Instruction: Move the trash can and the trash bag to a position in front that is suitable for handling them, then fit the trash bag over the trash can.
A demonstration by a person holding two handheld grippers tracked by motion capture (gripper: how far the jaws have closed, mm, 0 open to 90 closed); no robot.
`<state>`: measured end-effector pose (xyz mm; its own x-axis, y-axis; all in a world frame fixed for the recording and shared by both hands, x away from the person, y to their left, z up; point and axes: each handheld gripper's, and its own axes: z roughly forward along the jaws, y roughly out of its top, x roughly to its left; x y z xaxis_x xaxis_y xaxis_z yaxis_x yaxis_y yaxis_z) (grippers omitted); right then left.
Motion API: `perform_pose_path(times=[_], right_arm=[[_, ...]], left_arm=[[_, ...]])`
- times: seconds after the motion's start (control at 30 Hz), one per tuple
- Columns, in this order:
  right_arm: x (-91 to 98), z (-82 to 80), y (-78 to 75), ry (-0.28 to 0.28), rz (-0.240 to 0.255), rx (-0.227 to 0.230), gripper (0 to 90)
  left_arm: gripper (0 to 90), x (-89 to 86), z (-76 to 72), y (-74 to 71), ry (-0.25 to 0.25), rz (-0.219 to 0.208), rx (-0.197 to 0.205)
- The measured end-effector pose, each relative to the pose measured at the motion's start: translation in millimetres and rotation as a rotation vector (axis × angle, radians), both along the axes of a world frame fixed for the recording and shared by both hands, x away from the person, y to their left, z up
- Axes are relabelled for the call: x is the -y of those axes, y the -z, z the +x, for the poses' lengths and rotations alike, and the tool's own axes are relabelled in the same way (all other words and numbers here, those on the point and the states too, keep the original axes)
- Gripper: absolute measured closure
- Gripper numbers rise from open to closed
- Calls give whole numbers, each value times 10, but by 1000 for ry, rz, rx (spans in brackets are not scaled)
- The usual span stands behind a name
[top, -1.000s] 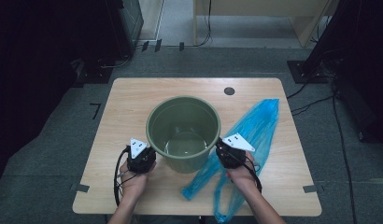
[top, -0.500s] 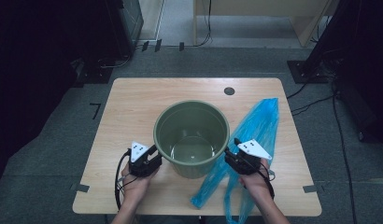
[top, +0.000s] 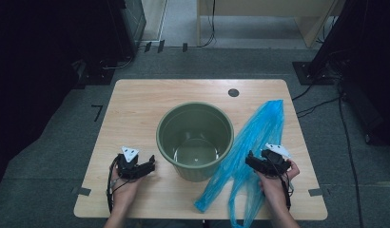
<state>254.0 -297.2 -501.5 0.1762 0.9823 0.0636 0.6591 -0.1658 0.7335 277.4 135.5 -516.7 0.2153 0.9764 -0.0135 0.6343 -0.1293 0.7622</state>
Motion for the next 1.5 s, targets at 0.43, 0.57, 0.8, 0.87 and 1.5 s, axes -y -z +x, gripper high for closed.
perform_pose_path(times=[0.43,0.57,0.8,0.87,1.5], right_arm=[[-185,33,226,-44,-45,-51,0],[-194,36,233,-89,-35,-45,0],[-218,18,225,-140,-39,-10,135],[-234,6,219,-158,-40,3,216],[-334,-128,26,-339,-121,202,893]], left_arm=[[103,8,50,21,-15,24,-49],[103,10,54,21,-15,23,-48],[103,10,54,21,-16,23,-48],[103,9,54,21,-15,23,-48],[105,7,57,21,-12,23,-48]])
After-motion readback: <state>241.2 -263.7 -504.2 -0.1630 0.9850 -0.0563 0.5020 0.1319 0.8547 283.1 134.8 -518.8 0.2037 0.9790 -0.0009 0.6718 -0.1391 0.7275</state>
